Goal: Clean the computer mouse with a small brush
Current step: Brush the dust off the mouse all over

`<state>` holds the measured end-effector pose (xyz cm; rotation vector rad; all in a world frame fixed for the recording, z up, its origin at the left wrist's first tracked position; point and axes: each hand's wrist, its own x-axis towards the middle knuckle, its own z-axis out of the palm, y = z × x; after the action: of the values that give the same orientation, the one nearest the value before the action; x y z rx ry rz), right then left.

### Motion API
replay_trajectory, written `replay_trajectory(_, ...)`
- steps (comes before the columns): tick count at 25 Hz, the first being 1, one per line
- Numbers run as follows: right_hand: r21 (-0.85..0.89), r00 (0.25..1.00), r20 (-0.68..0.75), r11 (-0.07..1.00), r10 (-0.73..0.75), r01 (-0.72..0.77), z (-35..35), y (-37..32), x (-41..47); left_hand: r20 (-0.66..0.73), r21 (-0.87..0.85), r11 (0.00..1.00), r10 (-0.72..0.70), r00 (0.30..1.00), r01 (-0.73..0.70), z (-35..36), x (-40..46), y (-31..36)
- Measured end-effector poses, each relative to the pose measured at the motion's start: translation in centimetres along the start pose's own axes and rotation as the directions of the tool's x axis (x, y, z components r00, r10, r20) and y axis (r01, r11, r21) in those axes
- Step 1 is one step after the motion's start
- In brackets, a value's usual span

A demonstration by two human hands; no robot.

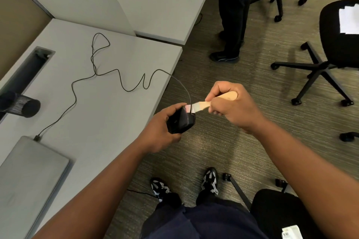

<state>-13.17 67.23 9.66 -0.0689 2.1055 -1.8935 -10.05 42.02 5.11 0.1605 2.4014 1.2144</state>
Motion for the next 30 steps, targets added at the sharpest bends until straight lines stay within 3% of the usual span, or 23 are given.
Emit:
replay_trajectory(3,0.027,0.998,-0.061,1.000,-0.008,0.010,-0.7,-0.1,0.2,-0.011,0.000,1.000,-0.013,1.000,0.013,0.1,-0.2,-0.1)
replay_trajectory(8,-0.043,0.997,0.062,0.998,0.043,-0.040,-0.7,0.6,-0.1,-0.007,0.089,0.995,-0.032,0.999,0.033,-0.1,-0.3,-0.1)
replay_trajectory(13,-0.034,0.999,-0.013,0.999,0.037,-0.037,-0.7,1.1,-0.2,0.006,0.176,0.984,-0.025,1.000,0.023,0.1,-0.4,0.2)
replay_trajectory(17,-0.087,0.993,0.101,0.995,0.063,-0.054,-0.5,0.9,-0.4,0.012,0.194,0.981,-0.030,0.999,0.027,0.0,-0.4,0.2)
replay_trajectory(22,-0.058,0.999,0.045,0.998,0.028,-0.026,-0.7,1.2,-0.2,0.032,0.186,0.982,-0.023,0.999,0.016,0.0,-0.4,0.2)
replay_trajectory(26,-0.175,1.000,-0.003,0.984,0.020,-0.020,-0.5,2.0,-0.2,0.051,0.161,0.987,-0.024,0.998,0.016,0.0,-0.5,0.2)
replay_trajectory(28,-0.075,0.998,-0.040,0.996,0.050,-0.053,-0.6,2.1,-0.2,0.054,0.152,0.988,-0.028,0.998,0.020,0.0,-0.5,0.0)
replay_trajectory(30,0.146,0.994,-0.022,0.984,0.107,-0.103,-0.6,2.0,-0.2,0.060,0.144,0.989,-0.037,0.998,0.028,0.1,-0.6,-0.1)
